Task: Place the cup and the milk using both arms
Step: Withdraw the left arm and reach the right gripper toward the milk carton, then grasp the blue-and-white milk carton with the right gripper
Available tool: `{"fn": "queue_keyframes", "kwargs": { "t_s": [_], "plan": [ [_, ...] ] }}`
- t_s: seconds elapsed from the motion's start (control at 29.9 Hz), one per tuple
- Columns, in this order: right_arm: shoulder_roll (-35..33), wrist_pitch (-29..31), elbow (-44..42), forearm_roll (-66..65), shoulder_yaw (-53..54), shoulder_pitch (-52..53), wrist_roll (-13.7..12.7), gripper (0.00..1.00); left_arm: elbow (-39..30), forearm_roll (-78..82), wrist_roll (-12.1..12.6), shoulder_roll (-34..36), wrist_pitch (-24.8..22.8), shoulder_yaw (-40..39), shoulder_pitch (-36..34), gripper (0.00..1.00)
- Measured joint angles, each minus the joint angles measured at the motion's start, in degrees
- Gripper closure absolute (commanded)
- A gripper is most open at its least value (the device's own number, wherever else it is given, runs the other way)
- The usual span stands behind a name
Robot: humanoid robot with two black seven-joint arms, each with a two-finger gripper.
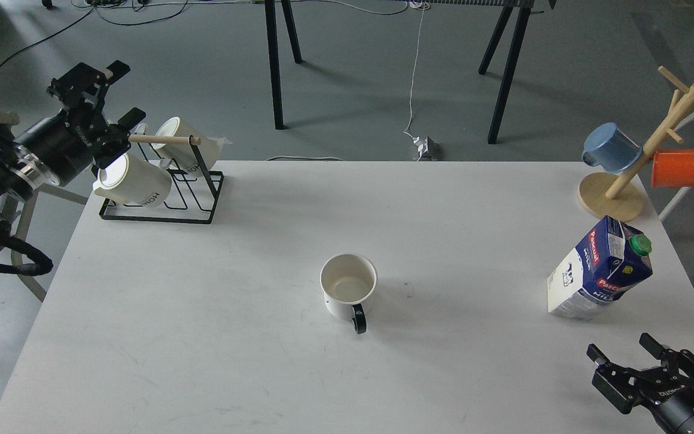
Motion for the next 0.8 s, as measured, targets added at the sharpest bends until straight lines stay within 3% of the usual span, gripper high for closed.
{"fn": "queue_keyframes", "kwargs": {
  "t_s": [0.8],
  "plan": [
    [3.8, 0.0, -1.2, -0.4, 0.7, 6.5, 0.4, 0.01, 0.2, 0.1, 0.0, 0.0, 0.0, -0.1, 2.9, 0.06]
  ]
}}
